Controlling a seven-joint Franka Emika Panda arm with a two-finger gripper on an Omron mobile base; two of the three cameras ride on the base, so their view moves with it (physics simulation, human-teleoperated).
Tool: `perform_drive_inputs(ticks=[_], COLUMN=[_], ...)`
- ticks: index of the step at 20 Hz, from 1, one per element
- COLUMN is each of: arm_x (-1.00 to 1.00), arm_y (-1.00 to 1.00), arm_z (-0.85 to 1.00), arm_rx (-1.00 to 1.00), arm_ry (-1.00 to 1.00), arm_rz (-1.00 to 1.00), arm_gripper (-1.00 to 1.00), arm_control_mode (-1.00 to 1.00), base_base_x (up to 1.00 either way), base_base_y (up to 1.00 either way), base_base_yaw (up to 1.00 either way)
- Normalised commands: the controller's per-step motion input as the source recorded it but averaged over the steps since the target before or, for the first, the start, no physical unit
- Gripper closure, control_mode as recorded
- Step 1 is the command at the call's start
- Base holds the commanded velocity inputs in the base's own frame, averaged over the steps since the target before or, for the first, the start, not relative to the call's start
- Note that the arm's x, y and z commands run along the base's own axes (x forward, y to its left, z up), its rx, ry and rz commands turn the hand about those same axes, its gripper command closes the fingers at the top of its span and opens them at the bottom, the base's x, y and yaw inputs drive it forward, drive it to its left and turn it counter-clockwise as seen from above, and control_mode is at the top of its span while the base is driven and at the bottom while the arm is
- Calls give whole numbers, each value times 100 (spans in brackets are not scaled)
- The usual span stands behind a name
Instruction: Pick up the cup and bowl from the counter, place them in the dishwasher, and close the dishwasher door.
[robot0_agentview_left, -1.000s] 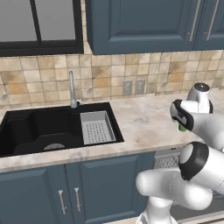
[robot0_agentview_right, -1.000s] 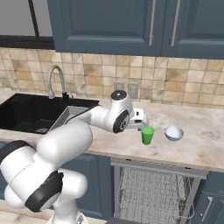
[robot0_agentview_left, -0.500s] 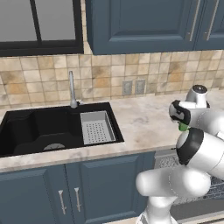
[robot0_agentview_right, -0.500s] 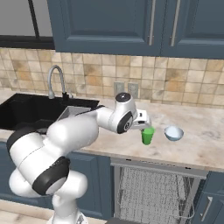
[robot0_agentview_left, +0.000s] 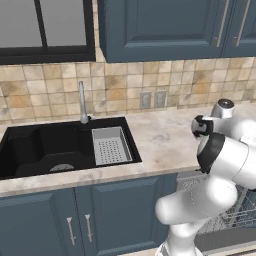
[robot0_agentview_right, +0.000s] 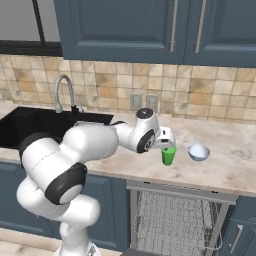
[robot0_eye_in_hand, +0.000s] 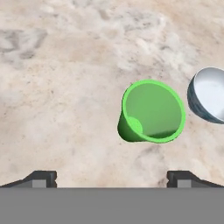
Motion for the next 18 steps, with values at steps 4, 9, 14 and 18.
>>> perform_drive_inputs(ticks=[4,9,14,18], arm_x=[18,21,18,18], arm_y=[-11,-10,-9,-8], arm_z=[-12,-13,-13,-14], arm_rx=[0,0,0,0], arm_ry=[0,0,0,0], arm_rz=[0,0,0,0], arm_gripper=[-100,-100,-100,-100], arm_control_mode=[-100,-100,-100,-100], base_base_x=[0,0,0,0], base_base_y=[0,0,0,0], base_base_yaw=[0,0,0,0])
